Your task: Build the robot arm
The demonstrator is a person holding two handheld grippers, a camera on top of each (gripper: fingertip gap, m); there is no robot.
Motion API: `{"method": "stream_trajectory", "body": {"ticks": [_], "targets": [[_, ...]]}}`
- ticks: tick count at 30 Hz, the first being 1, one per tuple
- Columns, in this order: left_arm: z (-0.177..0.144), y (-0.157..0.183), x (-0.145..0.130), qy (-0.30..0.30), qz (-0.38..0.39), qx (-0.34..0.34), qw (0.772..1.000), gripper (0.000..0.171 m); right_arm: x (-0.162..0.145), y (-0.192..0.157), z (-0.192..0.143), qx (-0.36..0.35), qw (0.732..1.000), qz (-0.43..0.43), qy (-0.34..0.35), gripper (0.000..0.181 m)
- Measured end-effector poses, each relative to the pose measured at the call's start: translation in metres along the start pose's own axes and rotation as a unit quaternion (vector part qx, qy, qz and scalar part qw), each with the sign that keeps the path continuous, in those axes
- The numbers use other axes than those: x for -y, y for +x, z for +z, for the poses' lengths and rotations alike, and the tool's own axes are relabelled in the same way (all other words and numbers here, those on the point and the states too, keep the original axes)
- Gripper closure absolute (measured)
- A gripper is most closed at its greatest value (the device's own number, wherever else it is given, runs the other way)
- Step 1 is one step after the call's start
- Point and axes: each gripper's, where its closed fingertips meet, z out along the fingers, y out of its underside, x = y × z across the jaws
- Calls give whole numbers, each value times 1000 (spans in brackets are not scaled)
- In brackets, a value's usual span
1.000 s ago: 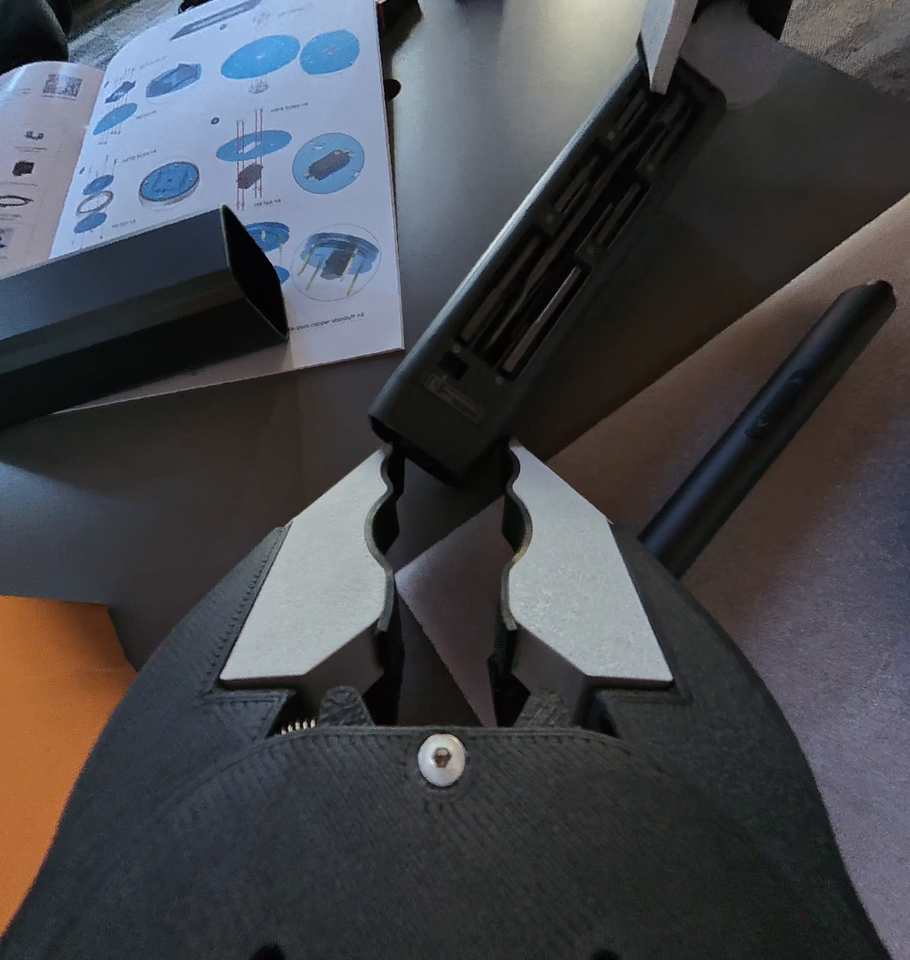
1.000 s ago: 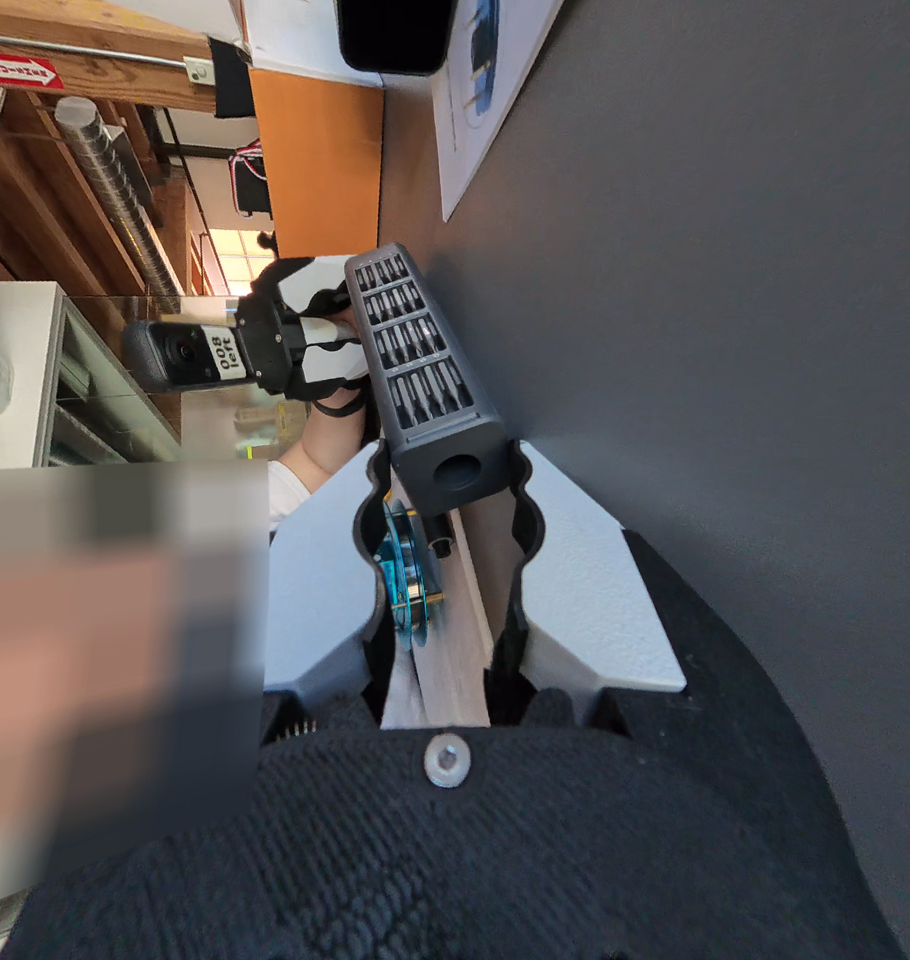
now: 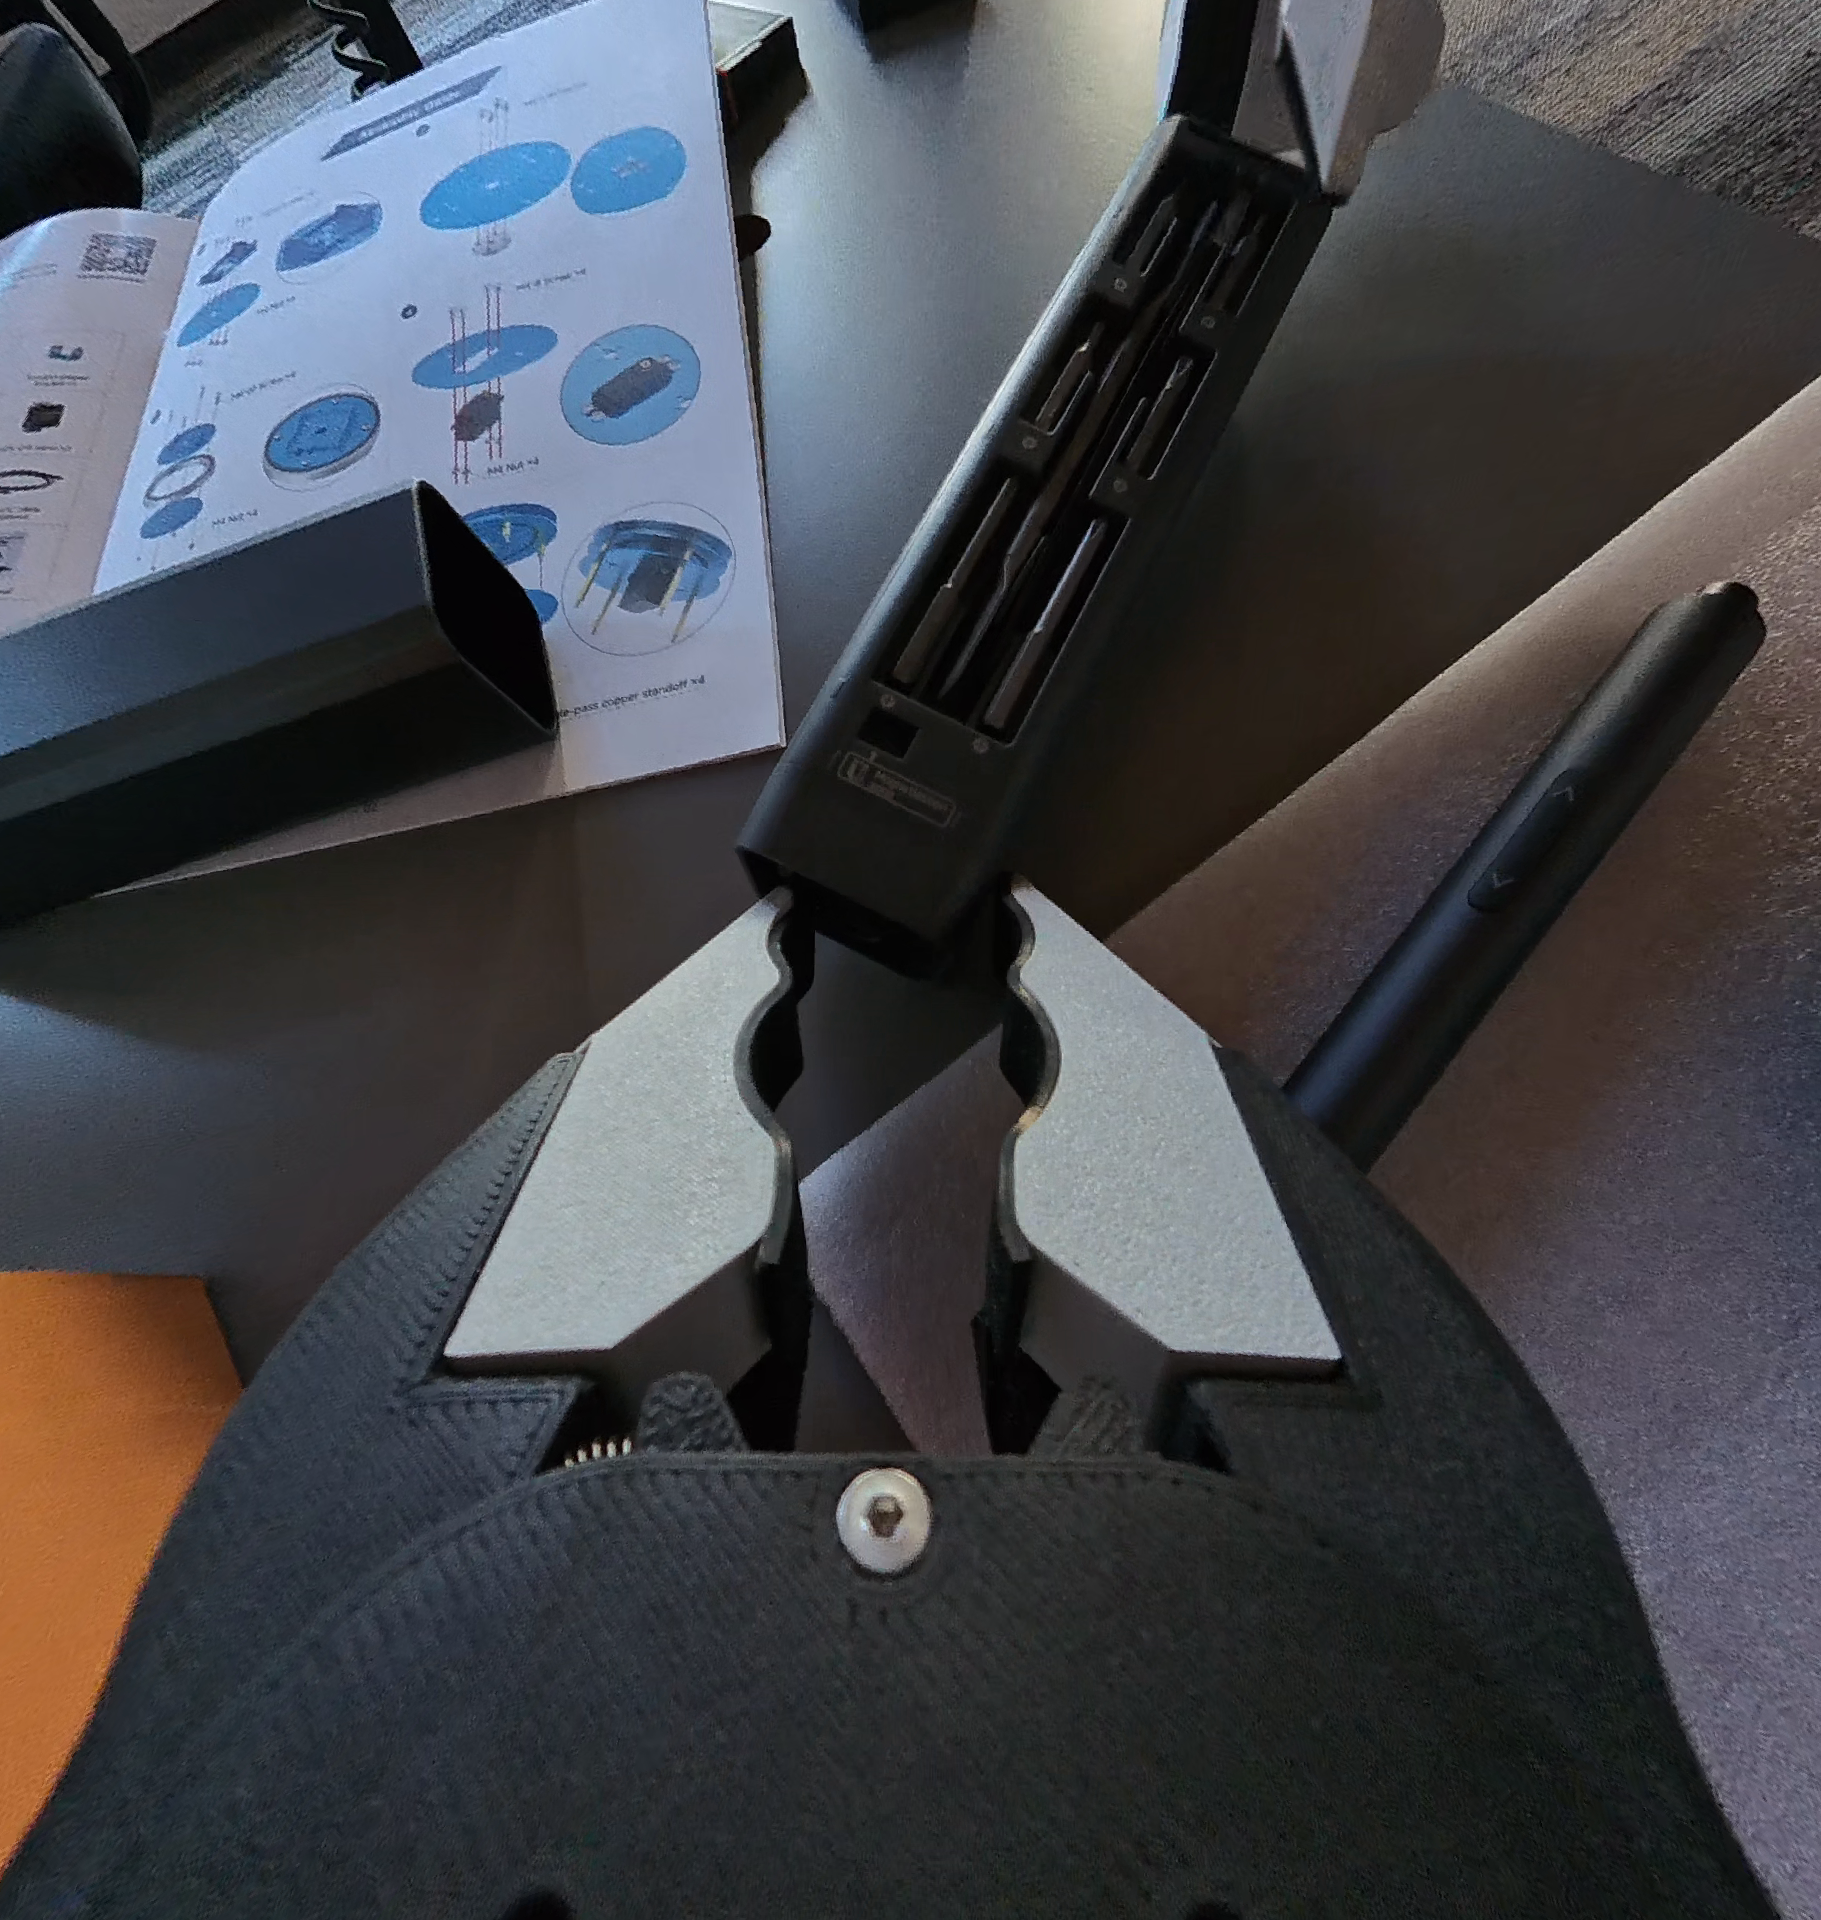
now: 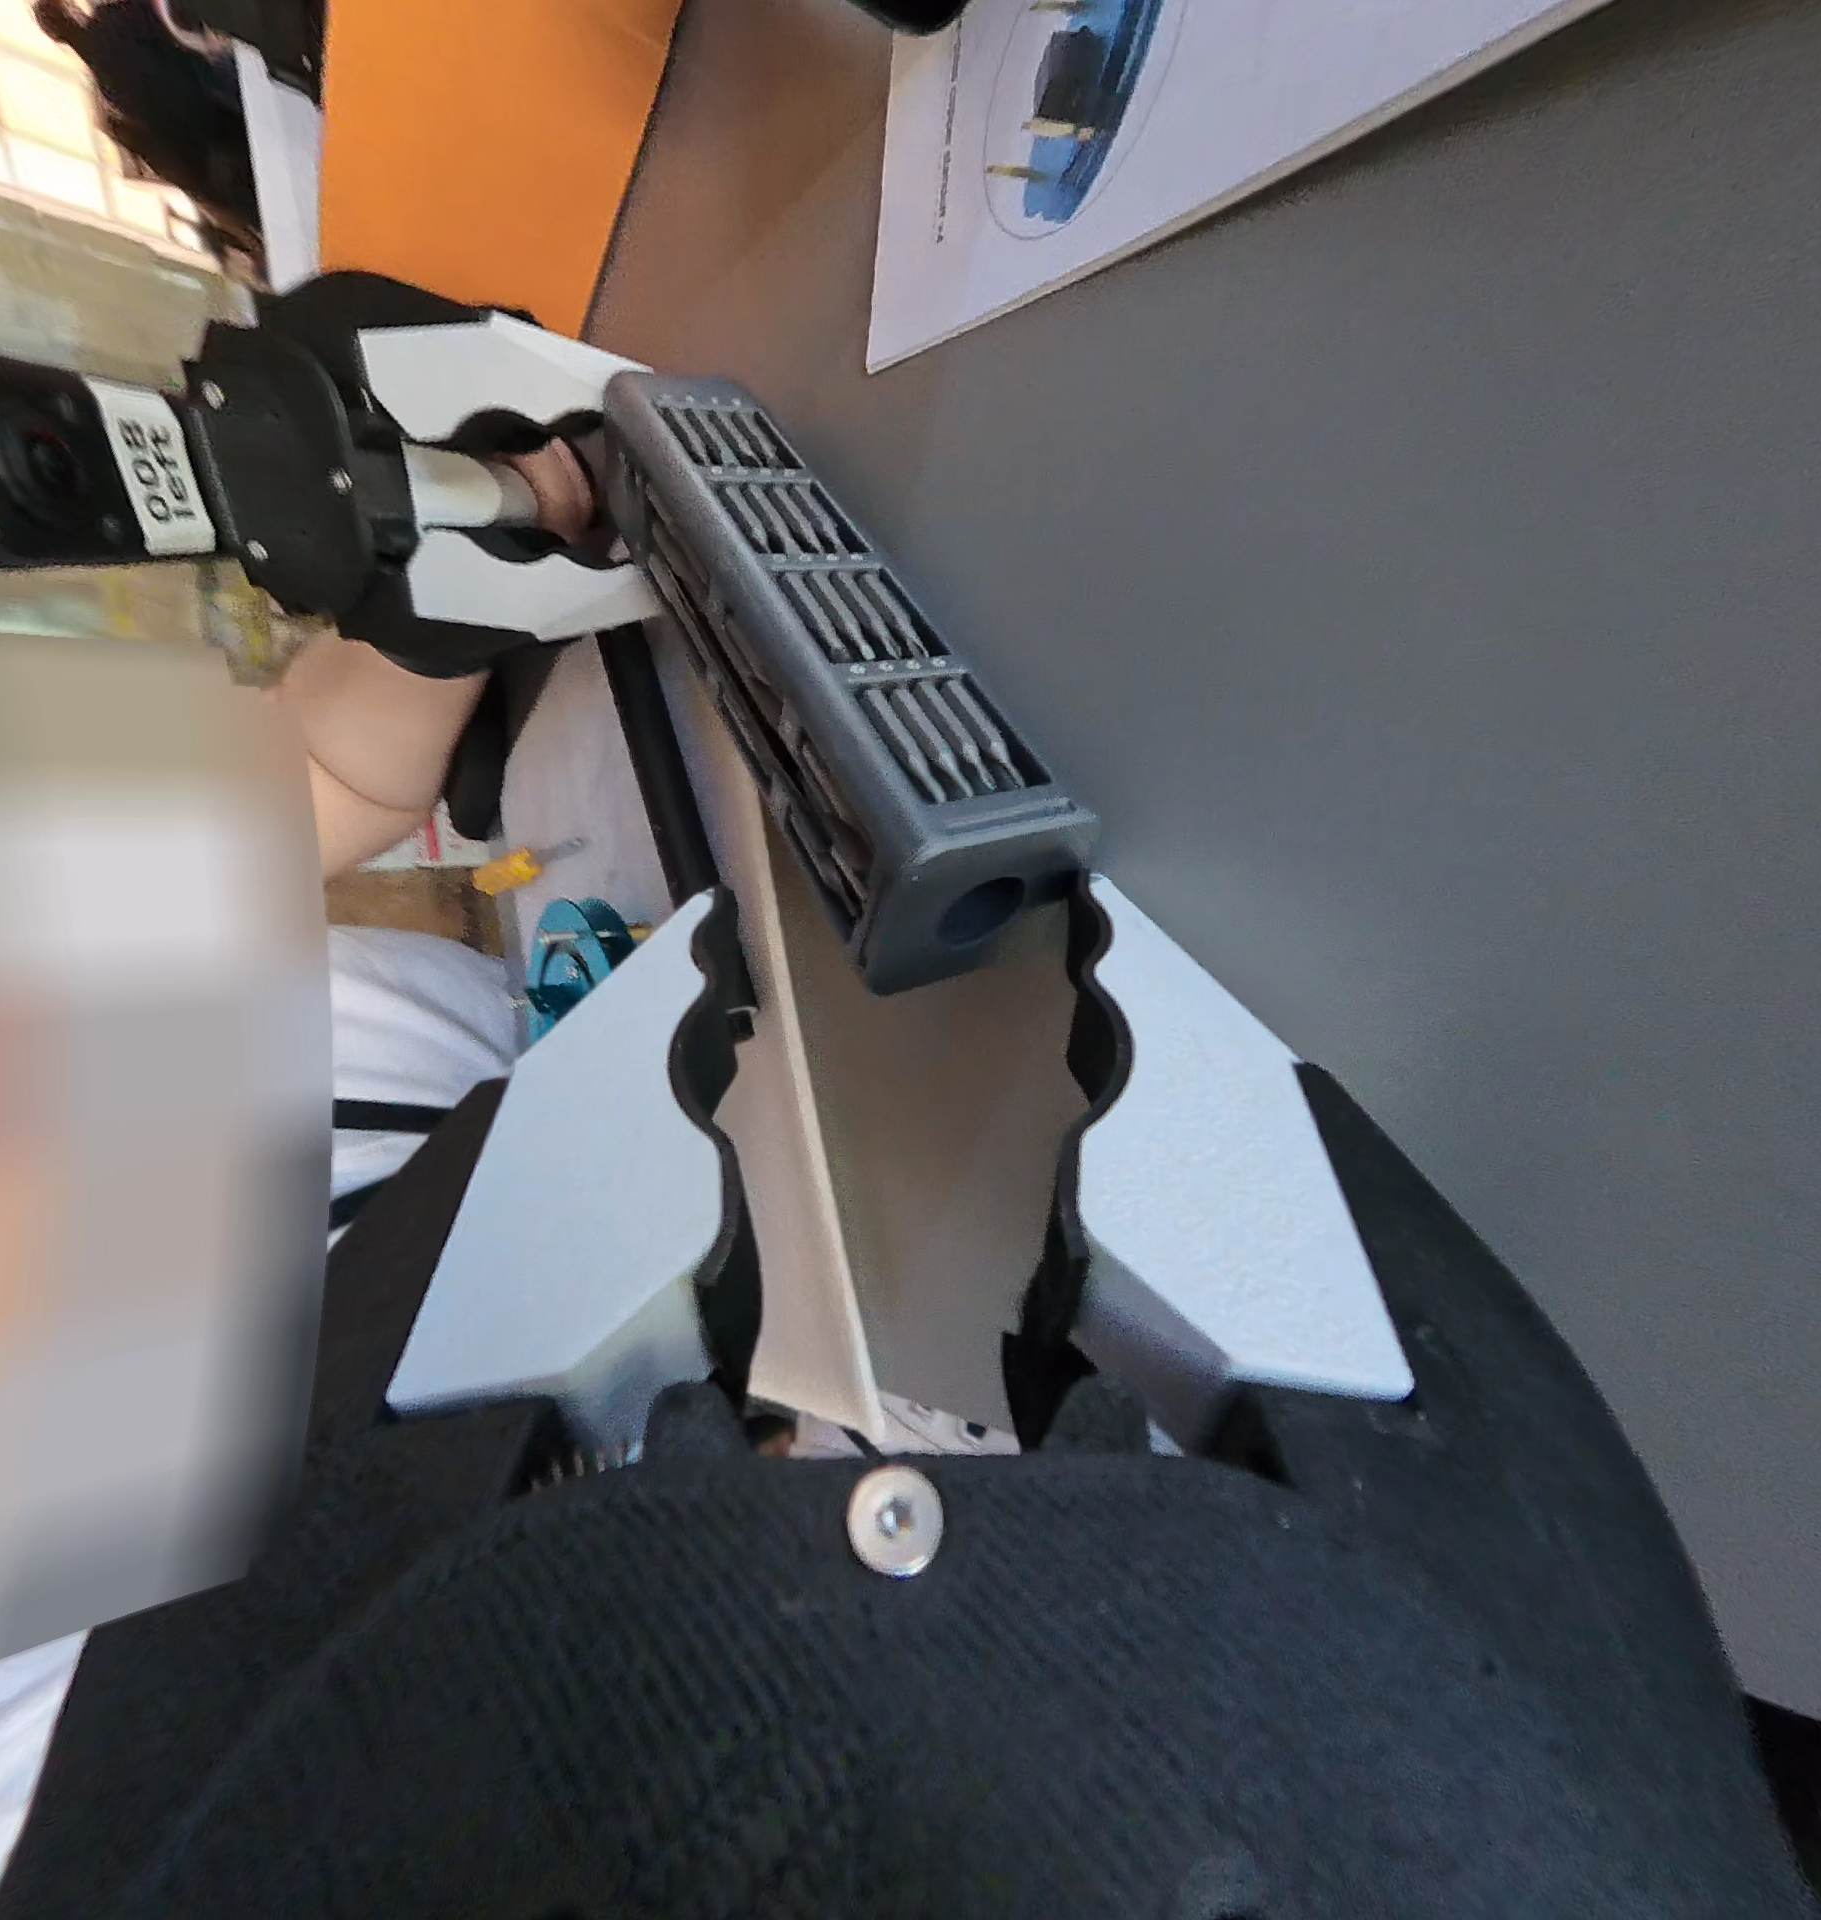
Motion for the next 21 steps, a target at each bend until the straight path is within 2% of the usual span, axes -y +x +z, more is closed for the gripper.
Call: {"method": "stream_trajectory", "body": {"ticks": [5,10,15,18,21], "targets": [[1,-1,0,3,-15,-5,1000,138,-3,6,-3,-61,995,-66,-31,116],[1,-2,1,4,-12,-4,1000,139,-2,16,-12,-134,980,-145,-29,112],[1,-4,1,5,-9,4,1000,138,14,15,-15,-161,940,-300,27,110],[1,-10,-1,3,-17,18,1000,139,20,17,-7,-178,913,-364,37,105],[0,-14,-2,2,-27,24,999,142,19,11,2,-185,902,-389,29,119]]}}
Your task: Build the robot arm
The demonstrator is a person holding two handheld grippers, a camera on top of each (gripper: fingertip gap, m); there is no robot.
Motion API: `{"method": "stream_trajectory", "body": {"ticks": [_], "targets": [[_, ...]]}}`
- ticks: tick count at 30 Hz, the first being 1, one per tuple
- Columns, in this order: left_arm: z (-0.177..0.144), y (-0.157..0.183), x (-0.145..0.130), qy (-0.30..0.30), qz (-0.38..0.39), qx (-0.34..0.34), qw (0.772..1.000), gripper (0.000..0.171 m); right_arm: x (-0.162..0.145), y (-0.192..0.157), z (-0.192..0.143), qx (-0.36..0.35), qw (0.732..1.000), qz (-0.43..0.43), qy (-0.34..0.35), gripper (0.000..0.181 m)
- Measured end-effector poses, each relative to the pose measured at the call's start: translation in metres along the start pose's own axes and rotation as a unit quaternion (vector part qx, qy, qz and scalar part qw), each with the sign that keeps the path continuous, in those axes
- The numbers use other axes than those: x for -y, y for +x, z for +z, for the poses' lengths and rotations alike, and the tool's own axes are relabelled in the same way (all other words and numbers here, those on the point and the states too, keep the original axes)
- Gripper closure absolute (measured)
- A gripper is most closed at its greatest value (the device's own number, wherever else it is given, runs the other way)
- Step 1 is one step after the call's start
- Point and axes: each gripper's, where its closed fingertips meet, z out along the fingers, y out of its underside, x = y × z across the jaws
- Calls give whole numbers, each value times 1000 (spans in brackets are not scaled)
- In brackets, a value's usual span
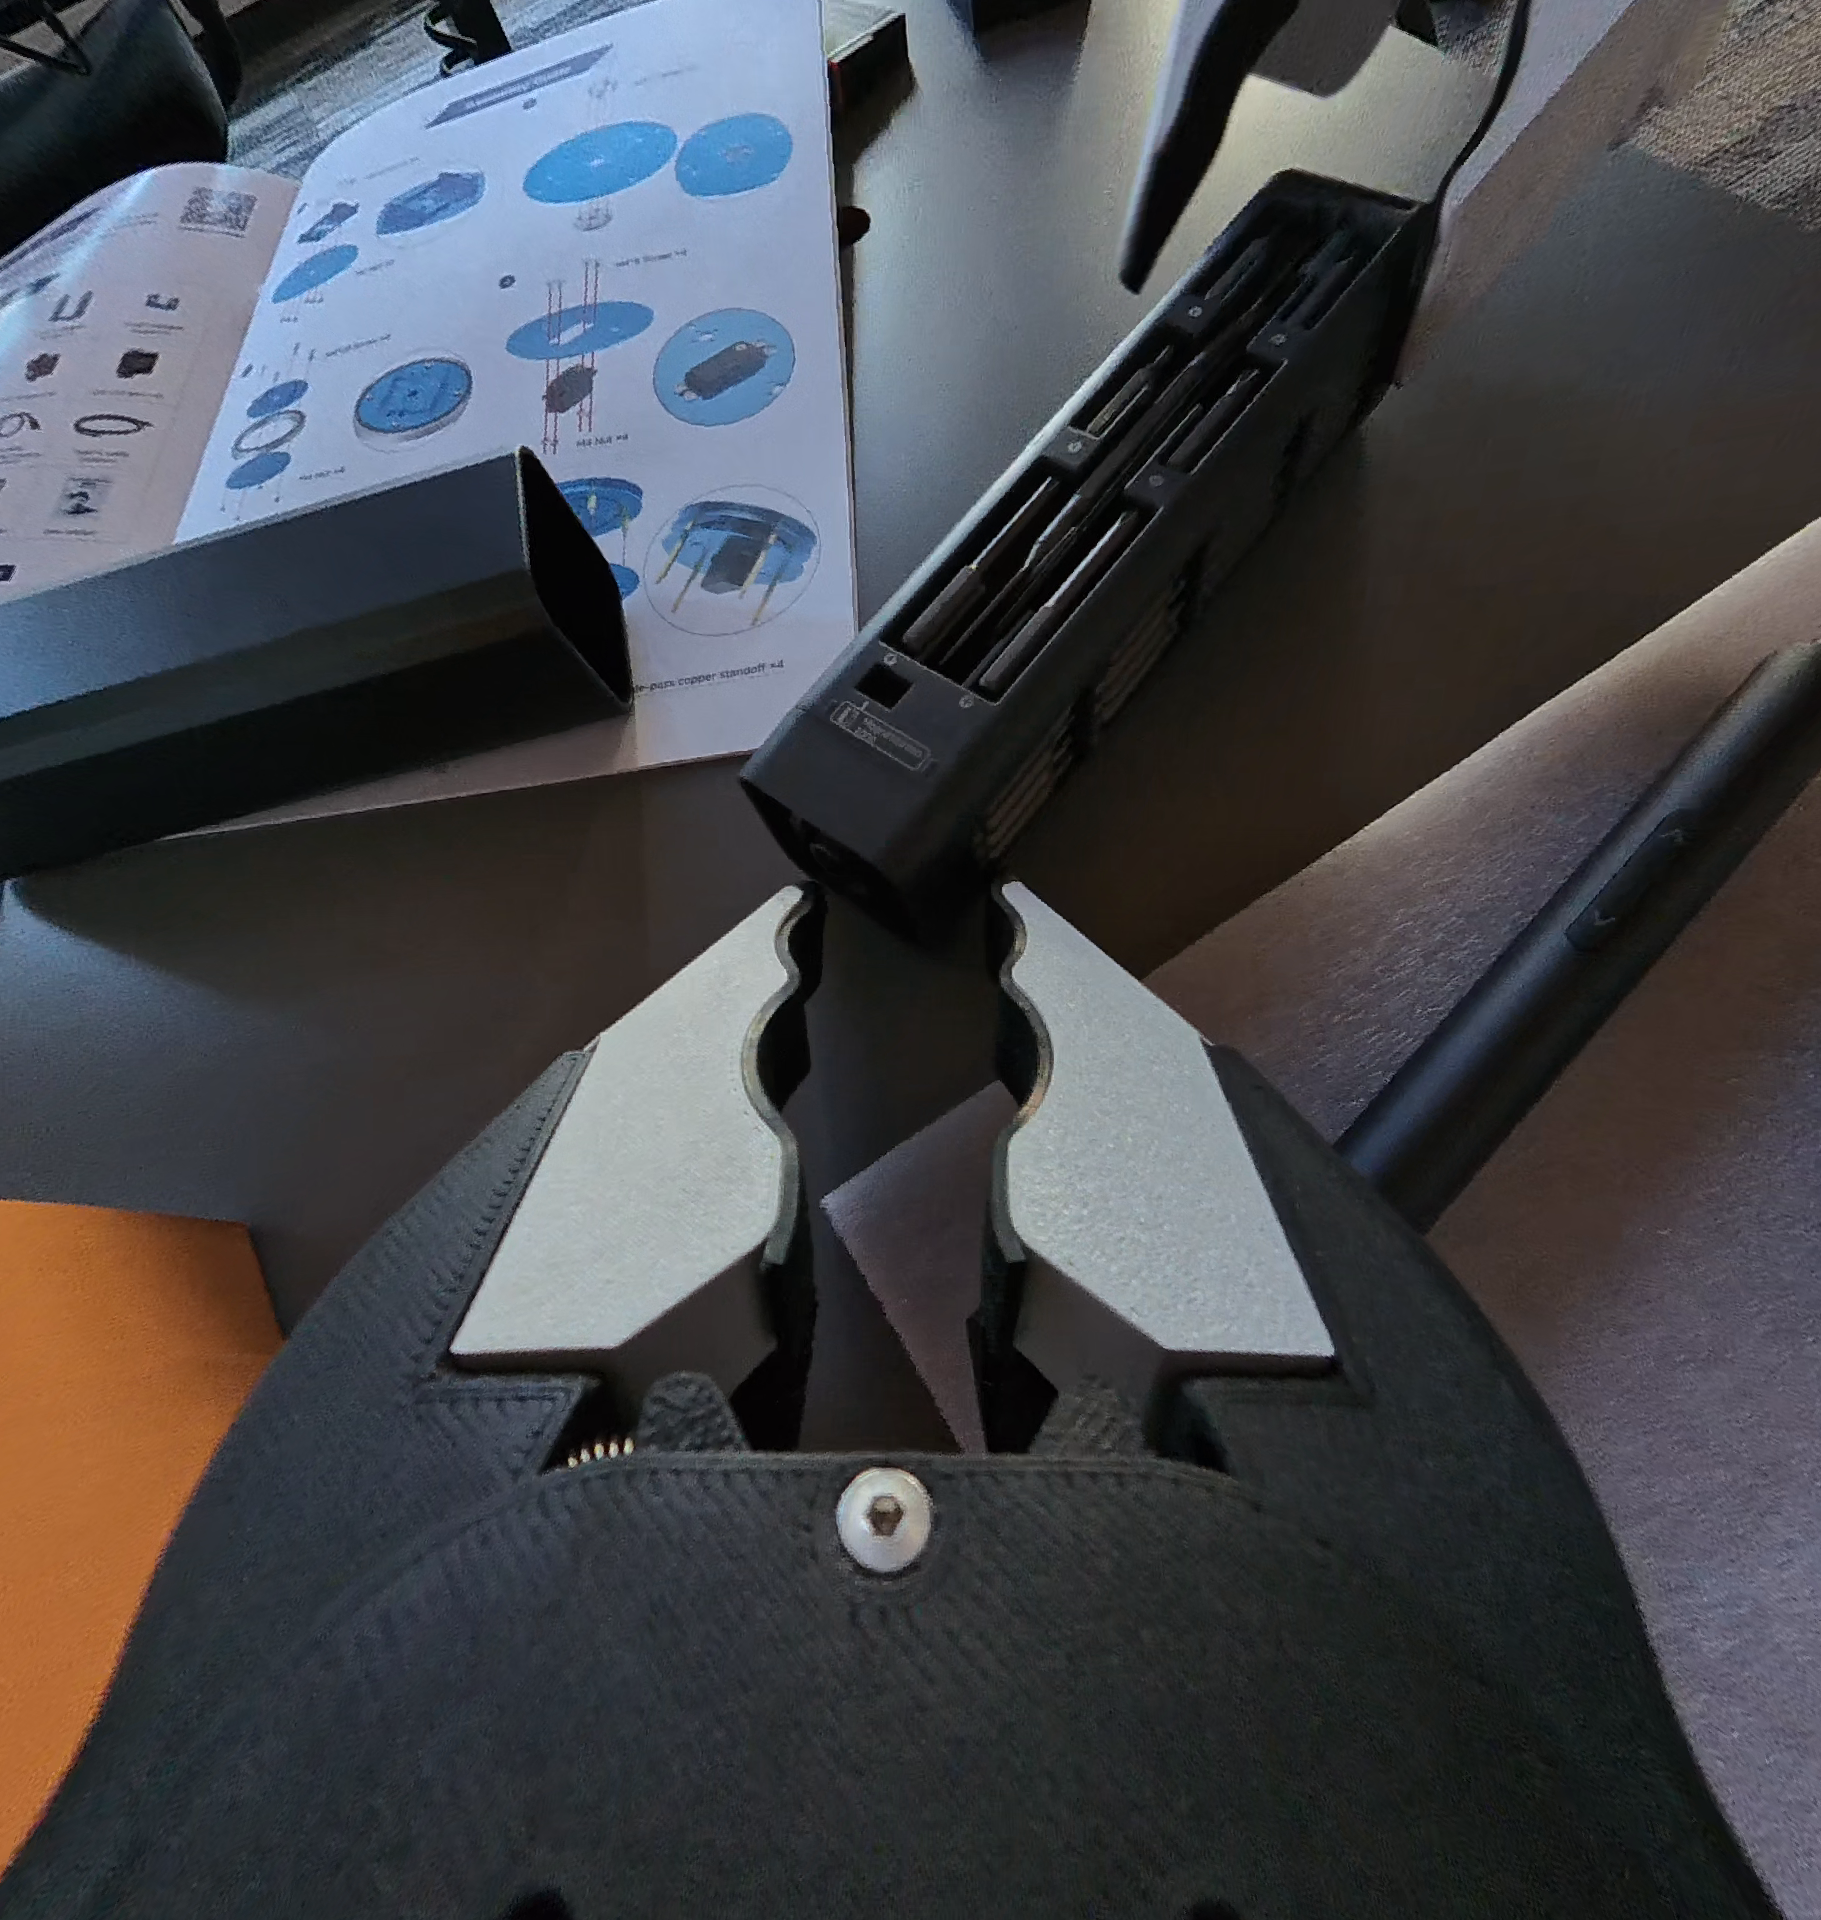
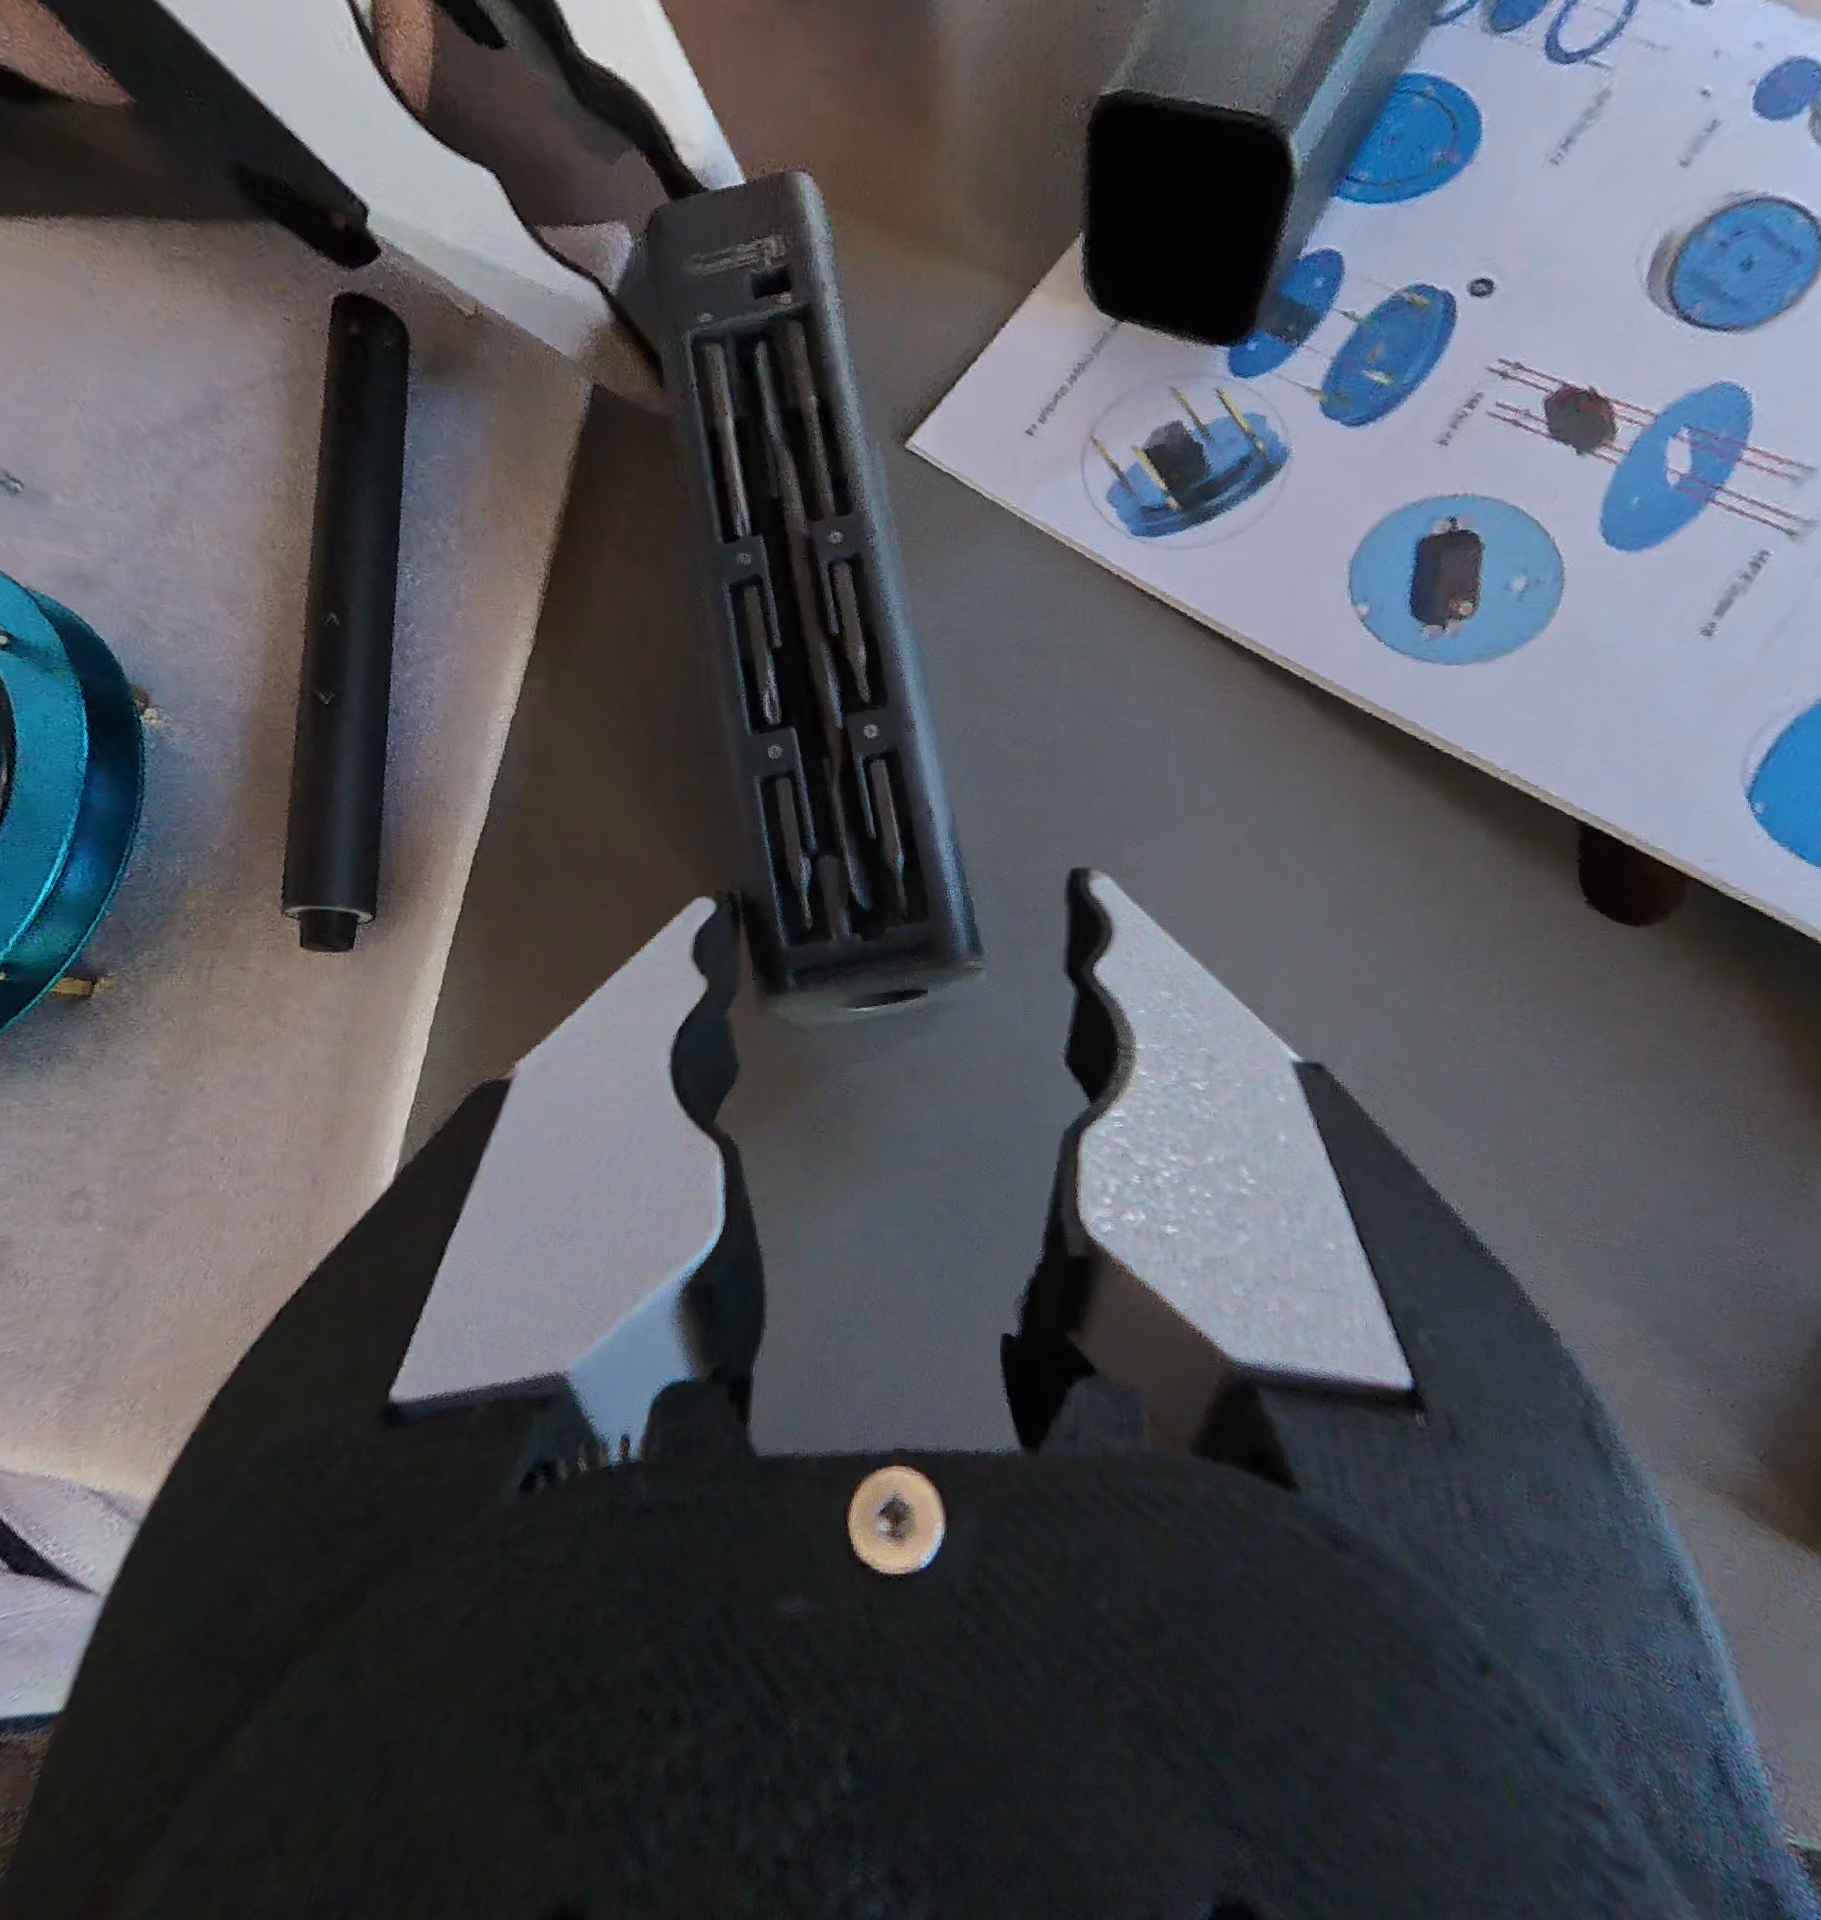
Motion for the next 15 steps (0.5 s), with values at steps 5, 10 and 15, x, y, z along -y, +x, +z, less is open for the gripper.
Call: {"method": "stream_trajectory", "body": {"ticks": [5,10,15], "targets": [[0,0,-1,-1,1,2,1000,144,1,-12,1,-6,1000,-19,-11,137],[-4,1,-2,-2,1,6,1000,144,6,-7,-15,-35,999,-6,20,117],[-12,0,1,5,-6,11,1000,145,58,-17,-63,-76,976,-73,190,117]]}}
